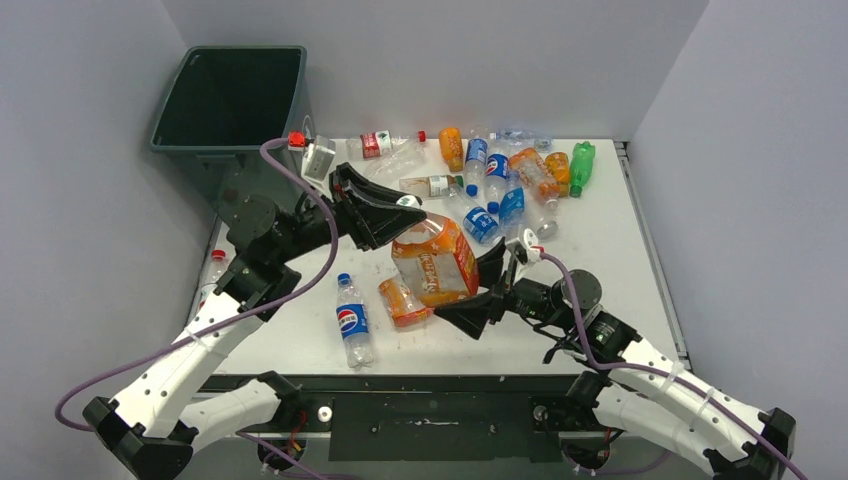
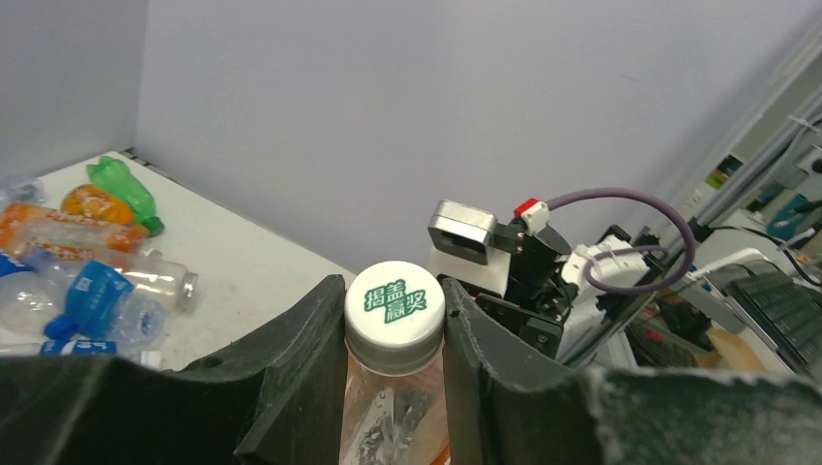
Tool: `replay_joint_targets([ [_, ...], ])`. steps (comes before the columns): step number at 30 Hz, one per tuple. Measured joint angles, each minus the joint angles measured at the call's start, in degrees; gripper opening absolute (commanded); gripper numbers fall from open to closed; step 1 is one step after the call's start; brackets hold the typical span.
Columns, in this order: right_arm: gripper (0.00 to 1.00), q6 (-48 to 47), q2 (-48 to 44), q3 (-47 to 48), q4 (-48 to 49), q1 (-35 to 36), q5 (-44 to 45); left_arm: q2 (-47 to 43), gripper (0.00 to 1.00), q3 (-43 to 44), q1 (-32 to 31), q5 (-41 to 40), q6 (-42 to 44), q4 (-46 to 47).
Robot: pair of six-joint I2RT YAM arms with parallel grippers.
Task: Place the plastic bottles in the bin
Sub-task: Place the plastic bottle in the trash bin.
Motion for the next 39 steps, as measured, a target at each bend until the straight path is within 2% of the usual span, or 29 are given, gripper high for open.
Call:
replay_joint_targets([
  [5,0.9,-1.97,0.02,7.04,-8.13,-0.04,2.14,-1.7,0.0,7.06,0.37,-6.69,7.19,-11.3],
  [7,0.9,-3.19,-0.39,9.88,-10.8,-0.02,3.34,-2.78,0.0,11.08,0.52,-12.74,12.96,-13.7],
  [13,0.9,-4.33,-4.44,8.33,-14.6,0.07,12.46,-4.13,0.0,18.12,3.61,-39.34,30.69,-11.28],
  [15,0.9,-3.61,-3.8,6.8,-15.96,0.28,17.4,-1.68,0.0,21.11,6.54,-47.41,36.44,-7.61],
  [18,0.9,-2.71,-0.81,5.44,-18.51,0.31,22.95,3.85,0.0,24.33,12.41,-55.28,41.59,-2.78],
  [22,0.9,-2.49,3.34,4.76,-21.35,0.31,26.56,11.65,0.0,26.27,20.26,-59.45,44.92,1.95],
  [26,0.9,-1.42,2.62,3.02,-22.25,0.31,31.28,19.82,0.0,26.56,27.41,-61.4,44.87,3.56],
  [32,0.9,2.67,-0.15,2.45,-25.81,0.31,43.17,28.92,0.0,26.49,32.24,-62.01,44.92,5.4],
  [33,0.9,3.21,-0.15,2.45,-26.23,0.28,44.44,30.03,0.03,26.49,32.63,-61.9,44.59,5.57],
  [34,0.9,3.72,-0.13,2.38,-26.34,0.31,45.31,30.95,0.12,26.49,33.0,-61.72,44.13,5.57],
  [35,0.9,4.04,-0.07,2.12,-26.23,0.31,45.94,31.8,0.28,26.51,33.27,-61.53,43.54,5.53],
  [36,0.9,4.48,-0.04,1.62,-26.12,0.31,46.53,32.28,0.54,26.62,33.46,-61.31,43.21,5.46],
  [37,0.9,5.09,-0.04,0.81,-26.01,0.31,47.23,32.98,0.67,27.04,33.48,-61.02,42.82,5.29],
  [39,0.9,5.7,0.15,-0.22,-26.12,0.31,48.24,33.9,0.86,28.39,33.33,-60.35,42.32,4.44],
])
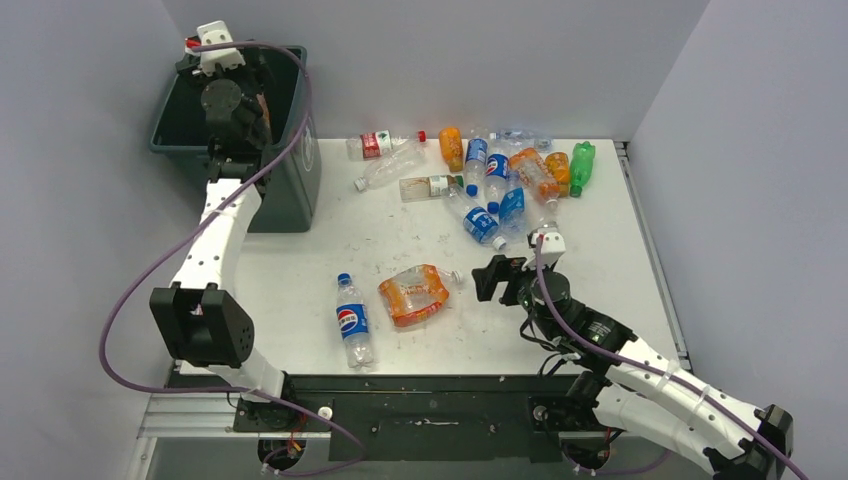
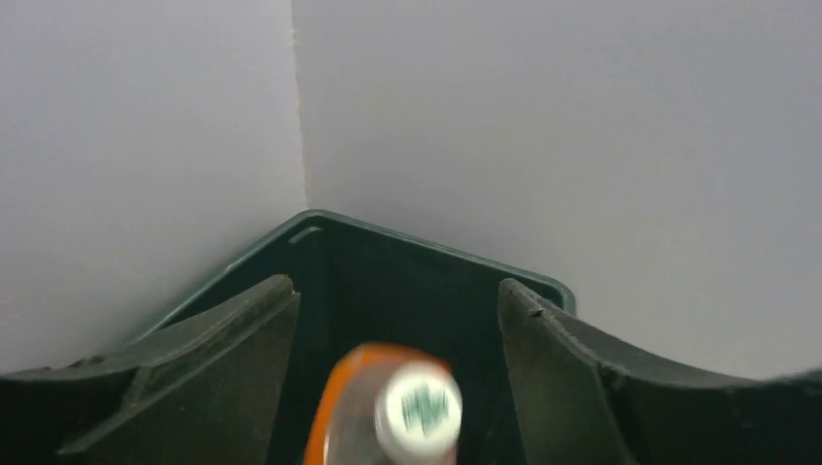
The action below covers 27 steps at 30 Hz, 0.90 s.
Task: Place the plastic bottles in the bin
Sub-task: Place the plastic bottle in the trash bin, then pick up the plastic bottle at the center of the board.
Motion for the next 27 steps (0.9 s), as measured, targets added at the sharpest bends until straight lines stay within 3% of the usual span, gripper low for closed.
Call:
replay_joint_targets([
  [1,0.9,0.2,0.26,-0.17,-0.26,0.0,0.44,0.37,0.96,1.03,-0.22,0.39,-0.15,-0.66],
  [2,0.9,0.17,0.61,-0.17,-0.31,0.0,0.85,0.59,0.97,2.08,-0.42,0.79,-0.28,-1.38],
  [10,0.9,-2.51,2.78,1.73,-1.11,0.0,-0.02,-4.07,0.96,5.57,-4.87,1.49,-2.16,-5.46],
  [17,0.9,-2.78,5.44,1.36,2.86,0.0,-4.11,-16.5,0.96,4.7,-21.97,8.87,-6.71,-17.57],
  [21,0.9,-0.17,10.21,-1.77,8.52,0.0,-4.61,-23.85,0.96,-3.65,-30.93,14.88,-11.3,-24.63],
  [27,0.9,6.27,13.31,-9.14,17.14,-1.36,-4.02,-29.4,0.96,-26.34,-31.61,24.33,-18.47,-34.18],
])
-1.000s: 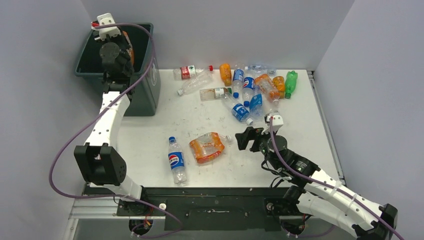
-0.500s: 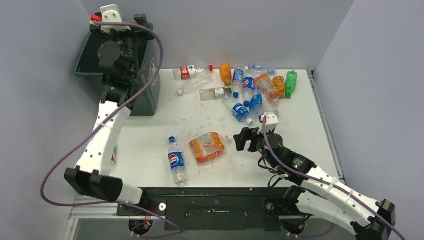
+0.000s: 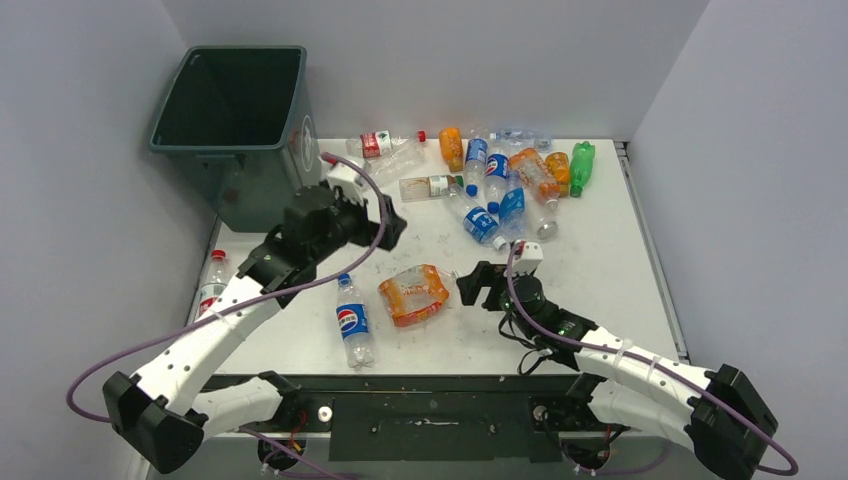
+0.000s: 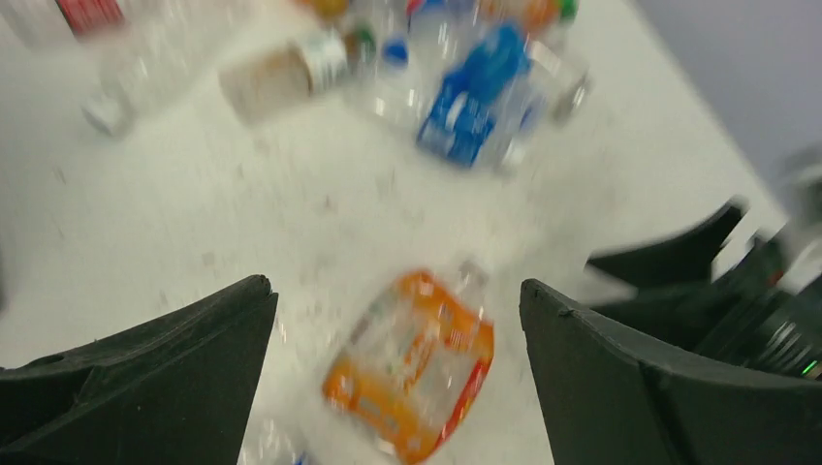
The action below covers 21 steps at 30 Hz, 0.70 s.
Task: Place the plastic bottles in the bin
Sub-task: Pick up the plastic bottle at the center of the board.
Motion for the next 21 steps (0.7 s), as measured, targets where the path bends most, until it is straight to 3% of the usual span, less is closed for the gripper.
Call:
replay_joint_targets([
  [5,0.9,6.29,1.14,-4.81,9.25,-7.17,-1.73,1.79,0.96,-7.87,-0.04,4.55,0.02,-11.28],
  [9,0.9,11.08,7.1,-6.54,15.43,-13.2,-5.4,1.01,0.96,-8.52,-0.04,6.32,0.15,-10.58],
  [21,0.9,20.35,17.25,-12.28,33.0,-12.13,-11.41,-4.28,0.96,-16.55,0.11,7.76,-2.8,-5.9],
])
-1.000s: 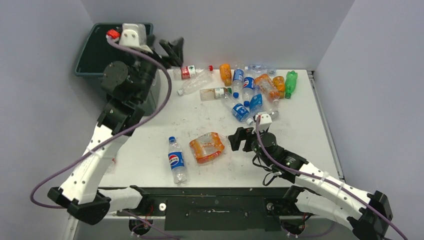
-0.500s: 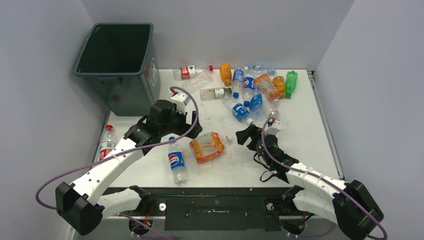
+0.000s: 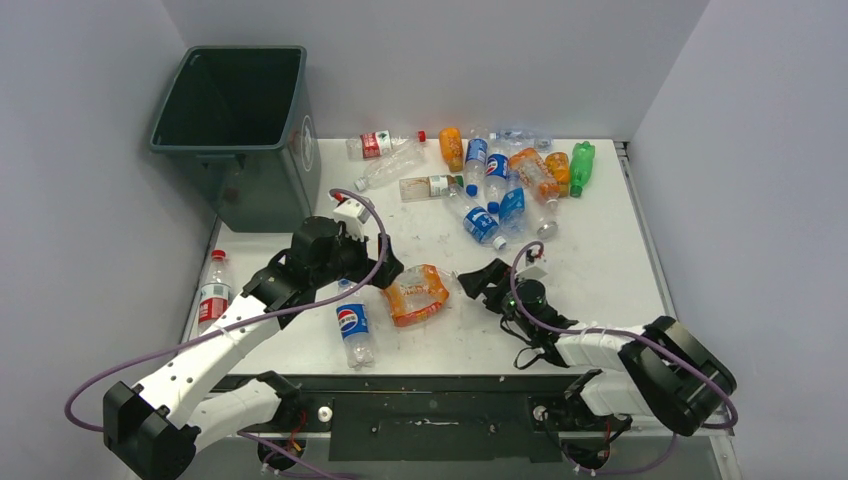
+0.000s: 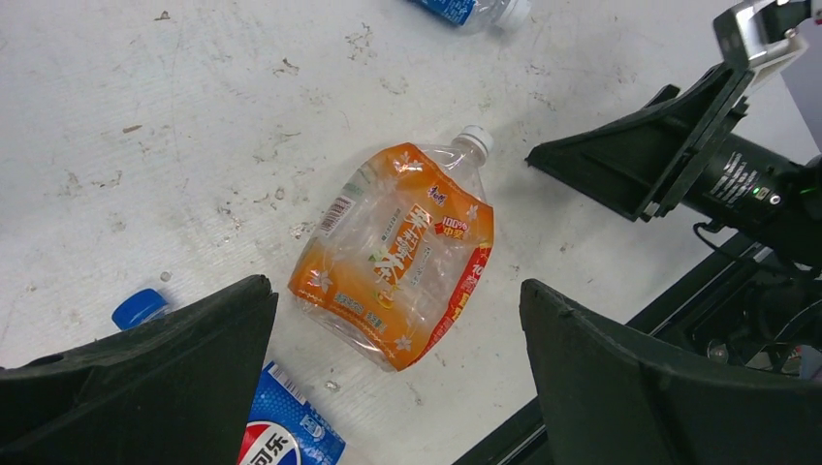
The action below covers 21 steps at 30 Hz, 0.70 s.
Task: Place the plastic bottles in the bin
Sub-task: Pick up the plastic bottle at the center of the board.
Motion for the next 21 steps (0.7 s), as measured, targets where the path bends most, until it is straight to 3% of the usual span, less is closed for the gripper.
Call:
replay_joint_targets([
  [6,0.9,3.28,7.13,-0.04,5.22,6.49,0.24,0.09,0.96,0.0,0.0,0.94,-0.5,0.28],
  [12,0.91,6.34,14.67,1.92,11.43,7.17,0.55,0.09,0.96,0.0,0.0,1.27,-0.55,0.42],
  [17,0.97,7.61,20.2,5.29,15.06,7.3,0.17,0.09,0.96,0.0,-0.02,1.51,-0.57,0.48],
  [21,0.86,8.35,23.06,7.28,16.72,7.96,-0.59,0.09,0.96,0.0,-0.07,1.62,-0.55,0.46],
])
